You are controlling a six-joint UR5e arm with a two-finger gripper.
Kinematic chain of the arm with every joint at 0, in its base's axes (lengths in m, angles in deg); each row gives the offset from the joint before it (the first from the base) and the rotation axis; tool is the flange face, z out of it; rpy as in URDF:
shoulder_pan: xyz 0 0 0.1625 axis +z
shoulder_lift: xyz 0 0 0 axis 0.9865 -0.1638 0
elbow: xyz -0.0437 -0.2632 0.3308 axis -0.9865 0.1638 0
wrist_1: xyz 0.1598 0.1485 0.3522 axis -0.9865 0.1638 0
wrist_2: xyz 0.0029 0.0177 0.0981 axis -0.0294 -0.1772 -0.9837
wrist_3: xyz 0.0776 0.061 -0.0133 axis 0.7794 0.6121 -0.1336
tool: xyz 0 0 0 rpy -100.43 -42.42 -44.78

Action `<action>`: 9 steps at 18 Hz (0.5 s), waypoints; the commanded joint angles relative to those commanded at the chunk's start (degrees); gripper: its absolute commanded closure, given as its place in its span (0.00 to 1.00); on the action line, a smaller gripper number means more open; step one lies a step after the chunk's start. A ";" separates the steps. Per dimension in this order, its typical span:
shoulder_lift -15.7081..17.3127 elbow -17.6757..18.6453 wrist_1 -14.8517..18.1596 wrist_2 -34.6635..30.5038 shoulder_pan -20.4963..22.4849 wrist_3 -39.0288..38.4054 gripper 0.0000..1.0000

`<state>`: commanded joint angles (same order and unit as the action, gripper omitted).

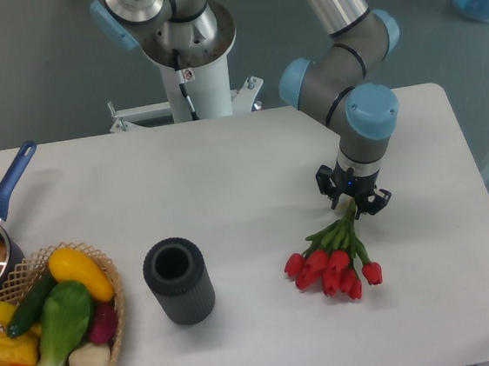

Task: Pick up the flowers from the table
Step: 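Close the gripper on the tulip stems, then lift the red tulip bunch up off the table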

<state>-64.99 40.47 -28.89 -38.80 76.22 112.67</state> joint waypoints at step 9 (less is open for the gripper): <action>0.09 0.00 0.09 0.00 0.00 -0.18 0.78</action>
<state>-64.91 40.47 -28.80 -38.80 76.22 112.49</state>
